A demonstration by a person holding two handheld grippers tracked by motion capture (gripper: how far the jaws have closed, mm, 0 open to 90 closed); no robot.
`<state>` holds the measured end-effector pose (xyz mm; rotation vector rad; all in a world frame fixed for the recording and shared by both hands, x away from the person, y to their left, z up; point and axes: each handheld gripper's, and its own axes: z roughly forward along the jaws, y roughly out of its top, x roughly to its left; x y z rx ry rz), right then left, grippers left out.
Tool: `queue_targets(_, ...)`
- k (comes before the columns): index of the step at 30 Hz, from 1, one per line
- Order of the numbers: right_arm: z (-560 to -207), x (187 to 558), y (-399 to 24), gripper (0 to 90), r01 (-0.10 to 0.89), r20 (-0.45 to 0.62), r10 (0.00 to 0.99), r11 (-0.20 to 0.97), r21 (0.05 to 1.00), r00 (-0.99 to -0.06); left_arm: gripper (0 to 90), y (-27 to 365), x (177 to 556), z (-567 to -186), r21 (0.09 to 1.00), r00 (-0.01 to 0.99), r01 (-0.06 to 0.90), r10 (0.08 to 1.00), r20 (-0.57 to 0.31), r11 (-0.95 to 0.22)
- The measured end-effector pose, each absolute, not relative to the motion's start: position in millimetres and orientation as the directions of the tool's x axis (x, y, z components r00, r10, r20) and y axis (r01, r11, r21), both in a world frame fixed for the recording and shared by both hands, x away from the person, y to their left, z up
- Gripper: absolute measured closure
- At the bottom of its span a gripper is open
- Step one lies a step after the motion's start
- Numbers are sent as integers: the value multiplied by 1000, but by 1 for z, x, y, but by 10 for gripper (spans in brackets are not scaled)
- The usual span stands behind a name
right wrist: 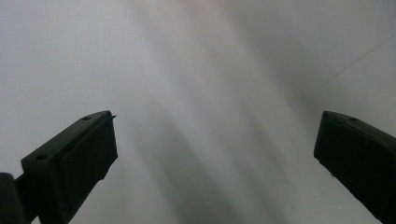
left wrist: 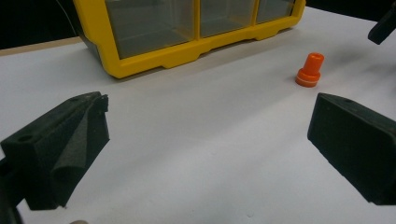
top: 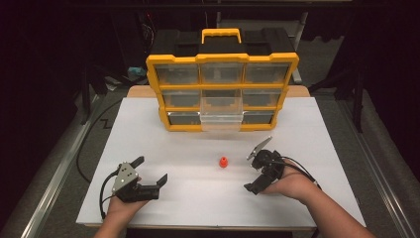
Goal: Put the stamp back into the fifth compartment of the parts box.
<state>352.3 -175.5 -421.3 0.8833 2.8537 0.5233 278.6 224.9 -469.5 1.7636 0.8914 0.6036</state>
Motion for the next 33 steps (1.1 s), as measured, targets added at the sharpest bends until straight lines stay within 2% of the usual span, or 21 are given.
queue_targets(10,-418,360,-155,21,473,1,500,819,325,-866,2,223,278,-470,936,613,284,790,-12,-206)
queue_targets(33,-410,391,-118,384,385,-49,424,861,333,-904,2,221,275,-470,938,635,270,773,-4,-217)
